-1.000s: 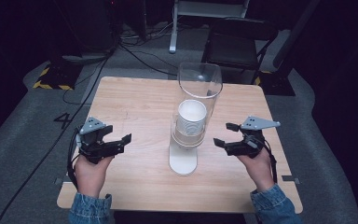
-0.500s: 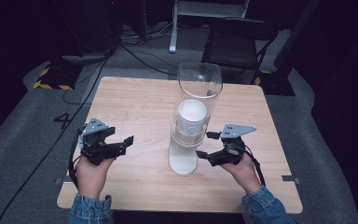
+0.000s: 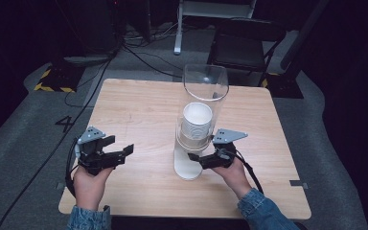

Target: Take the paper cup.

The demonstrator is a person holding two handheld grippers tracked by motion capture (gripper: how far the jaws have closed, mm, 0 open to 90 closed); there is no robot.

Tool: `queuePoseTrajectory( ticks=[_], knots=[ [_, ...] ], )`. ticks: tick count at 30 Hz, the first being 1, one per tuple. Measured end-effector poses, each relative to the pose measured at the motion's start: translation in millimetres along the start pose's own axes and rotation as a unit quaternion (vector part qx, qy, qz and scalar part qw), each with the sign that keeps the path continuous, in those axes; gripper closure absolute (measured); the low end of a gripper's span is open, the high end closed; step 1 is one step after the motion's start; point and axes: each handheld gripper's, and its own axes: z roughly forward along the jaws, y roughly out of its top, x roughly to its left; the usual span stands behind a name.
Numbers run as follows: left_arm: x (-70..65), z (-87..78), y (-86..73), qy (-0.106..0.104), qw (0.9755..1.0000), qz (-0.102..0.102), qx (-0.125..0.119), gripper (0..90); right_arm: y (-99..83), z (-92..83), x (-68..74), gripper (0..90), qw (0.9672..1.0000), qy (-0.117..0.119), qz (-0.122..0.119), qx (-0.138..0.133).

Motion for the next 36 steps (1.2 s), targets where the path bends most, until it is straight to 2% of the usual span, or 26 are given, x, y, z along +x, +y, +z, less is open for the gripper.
queuePoseTrajectory(
  ticks=[4, 9, 10, 11, 14, 19, 27, 35, 36],
  knots=[
    [1.0, -1.8, -2.0, -0.001, 1.0000, -0.003, 0.001, 21.8, -2.8, 9.1, 4.2, 19.4, 0.9994, -0.004, -0.025, -0.022],
    [1.8, -3.0, -2.8, -0.007, 0.9999, -0.008, -0.003, 21.8, -5.9, 14.1, 4.6, 22.9, 0.9991, -0.006, -0.022, -0.036],
    [2.5, -3.0, -3.1, -0.006, 1.0000, -0.008, -0.001, 21.8, -6.4, 14.0, 3.7, 27.3, 0.9990, -0.008, -0.018, -0.039],
    [2.5, -3.0, -3.1, -0.006, 1.0000, -0.008, -0.001, 21.8, -6.7, 13.4, 3.4, 30.5, 0.9990, -0.009, -0.017, -0.040],
    [3.2, -2.1, -3.3, -0.005, 0.9999, -0.009, -0.001, 21.8, -7.1, 11.7, 2.8, 32.0, 0.9990, -0.012, -0.020, -0.038],
    [3.2, -2.4, -3.4, -0.007, 0.9999, -0.010, -0.001, 21.8, -7.3, 11.1, 3.9, 32.6, 0.9989, -0.017, -0.024, -0.036],
    [5.1, -4.5, -3.7, -0.010, 0.9999, -0.013, -0.003, 21.8, -8.4, 8.8, 2.6, 33.2, 0.9990, -0.012, -0.027, -0.033],
    [5.5, -3.0, -4.2, -0.009, 0.9999, -0.013, -0.002, 21.8, -13.3, 9.7, 1.7, 33.4, 0.9982, -0.010, -0.029, -0.050],
    [4.9, -2.6, -4.4, -0.010, 0.9998, -0.014, -0.001, 21.8, -14.2, 9.7, 1.3, 33.4, 0.9979, -0.014, -0.036, -0.052]
  ],
)
